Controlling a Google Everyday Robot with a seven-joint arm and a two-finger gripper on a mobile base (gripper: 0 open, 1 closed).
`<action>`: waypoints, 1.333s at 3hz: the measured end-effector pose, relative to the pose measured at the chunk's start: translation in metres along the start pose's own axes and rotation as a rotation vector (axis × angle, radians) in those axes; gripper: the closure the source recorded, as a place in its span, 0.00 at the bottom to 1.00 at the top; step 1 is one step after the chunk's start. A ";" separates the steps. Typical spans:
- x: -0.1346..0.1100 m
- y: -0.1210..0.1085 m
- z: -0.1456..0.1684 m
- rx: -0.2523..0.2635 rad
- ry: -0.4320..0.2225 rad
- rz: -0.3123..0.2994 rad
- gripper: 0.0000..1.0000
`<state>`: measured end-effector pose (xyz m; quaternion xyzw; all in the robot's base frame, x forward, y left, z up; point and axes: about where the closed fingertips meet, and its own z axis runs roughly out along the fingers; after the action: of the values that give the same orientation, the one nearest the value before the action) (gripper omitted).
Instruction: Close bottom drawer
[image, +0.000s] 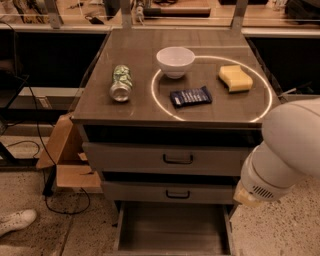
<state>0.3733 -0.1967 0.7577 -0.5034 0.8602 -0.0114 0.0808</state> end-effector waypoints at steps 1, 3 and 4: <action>0.003 0.003 0.003 -0.007 0.007 0.000 1.00; 0.024 0.044 0.050 -0.007 -0.019 0.167 1.00; 0.027 0.062 0.093 -0.006 0.027 0.188 1.00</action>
Offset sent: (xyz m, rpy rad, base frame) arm -0.0358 -0.0020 -0.0302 0.0553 0.0319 -0.1698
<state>0.3207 -0.1840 0.6558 -0.4206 0.9046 -0.0079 0.0686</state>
